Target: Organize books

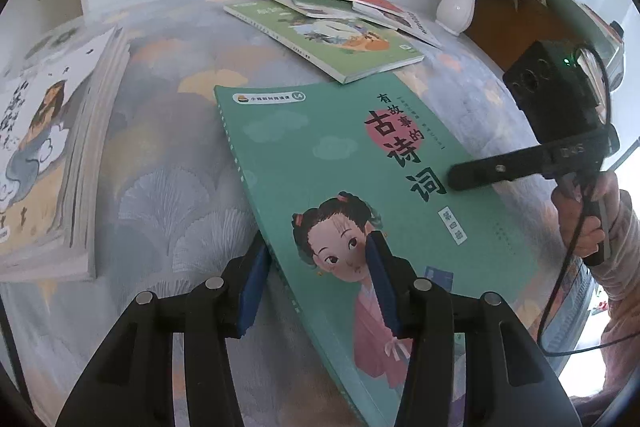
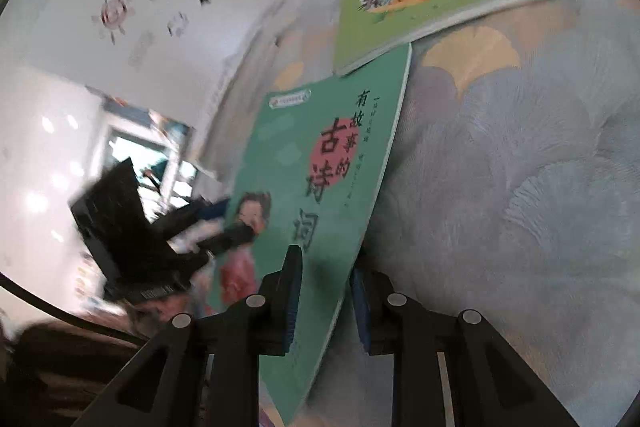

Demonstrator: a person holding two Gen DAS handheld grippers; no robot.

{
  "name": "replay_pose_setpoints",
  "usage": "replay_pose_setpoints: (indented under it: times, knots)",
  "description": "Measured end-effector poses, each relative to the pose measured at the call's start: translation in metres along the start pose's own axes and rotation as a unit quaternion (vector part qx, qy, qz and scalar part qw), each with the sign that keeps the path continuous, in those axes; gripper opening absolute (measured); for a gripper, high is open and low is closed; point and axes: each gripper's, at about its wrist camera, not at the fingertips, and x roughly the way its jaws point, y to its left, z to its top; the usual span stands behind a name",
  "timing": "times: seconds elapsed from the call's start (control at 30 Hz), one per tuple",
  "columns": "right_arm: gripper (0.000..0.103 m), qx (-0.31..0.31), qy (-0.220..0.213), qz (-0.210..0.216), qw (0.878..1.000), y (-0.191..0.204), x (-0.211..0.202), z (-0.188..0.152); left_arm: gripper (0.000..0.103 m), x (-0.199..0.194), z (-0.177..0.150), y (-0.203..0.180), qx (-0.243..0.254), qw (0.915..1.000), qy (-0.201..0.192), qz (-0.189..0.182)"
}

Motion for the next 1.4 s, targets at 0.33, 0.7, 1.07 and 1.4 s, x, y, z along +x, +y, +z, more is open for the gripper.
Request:
replay_pose_setpoints:
  times: [0.33,0.7,1.07,1.4]
  knots:
    - [0.015,-0.038,-0.012,-0.062,0.997,0.045,0.012,-0.012,0.043,-0.022,0.006,0.004,-0.034,0.9987,-0.035,-0.016]
    - [0.015,-0.069,-0.018,-0.065,0.995,0.08,0.005,-0.016,0.043,-0.043,0.012,0.011,-0.038,0.9972,-0.063,-0.014]
    - [0.015,-0.089,-0.038,-0.082,0.992,0.117,-0.005,0.0,0.043,-0.06,0.026,0.017,-0.034,0.9963,-0.077,-0.016]
    - [0.015,-0.111,-0.05,-0.083,0.989,0.145,-0.017,0.022,0.043,-0.077,0.051,0.032,-0.041,0.9955,-0.085,-0.01]
